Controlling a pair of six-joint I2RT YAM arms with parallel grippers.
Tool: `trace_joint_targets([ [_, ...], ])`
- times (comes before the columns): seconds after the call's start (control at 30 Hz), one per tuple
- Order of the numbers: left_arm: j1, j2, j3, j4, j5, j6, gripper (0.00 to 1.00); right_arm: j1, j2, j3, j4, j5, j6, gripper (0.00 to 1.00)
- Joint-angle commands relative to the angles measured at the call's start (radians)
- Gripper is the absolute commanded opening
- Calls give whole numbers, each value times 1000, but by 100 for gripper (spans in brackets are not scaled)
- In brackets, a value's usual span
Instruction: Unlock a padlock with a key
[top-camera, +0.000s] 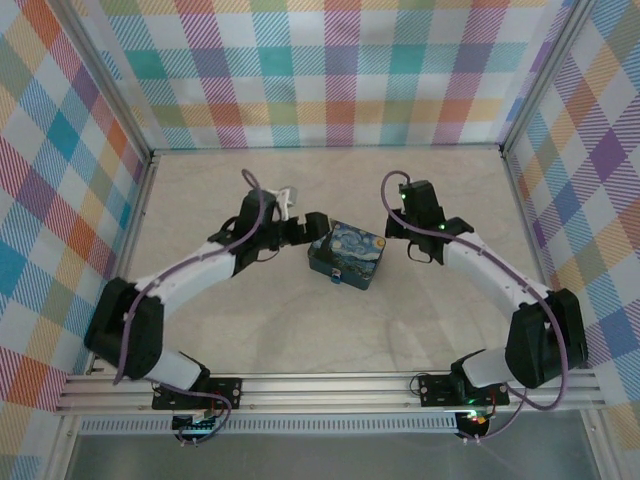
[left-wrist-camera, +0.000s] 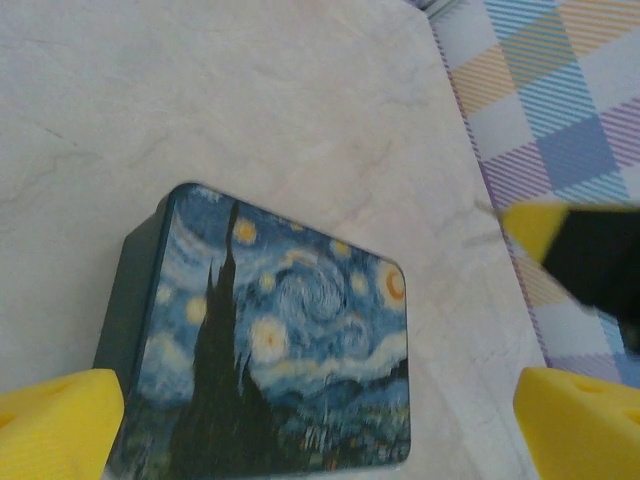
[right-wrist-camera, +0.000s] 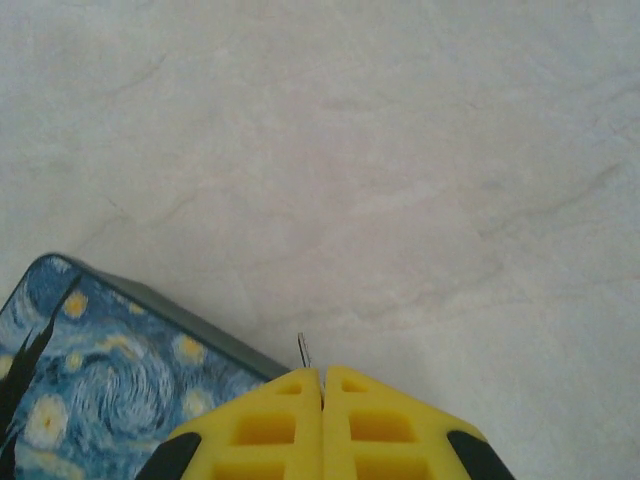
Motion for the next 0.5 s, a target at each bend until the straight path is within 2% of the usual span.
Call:
trace_joint_targets([
  [0.0, -52, -88, -131, 138, -22, 113, 100, -17, 55, 59, -13, -21, -40, 0],
  [0.17, -127, -105, -212, 140, -23, 203, 100, -25, 132, 90, 10, -12, -43, 0],
  [0.47, -215, 64, -348, 452, -90, 251, 100, -34, 201, 53, 53, 83, 12, 0],
])
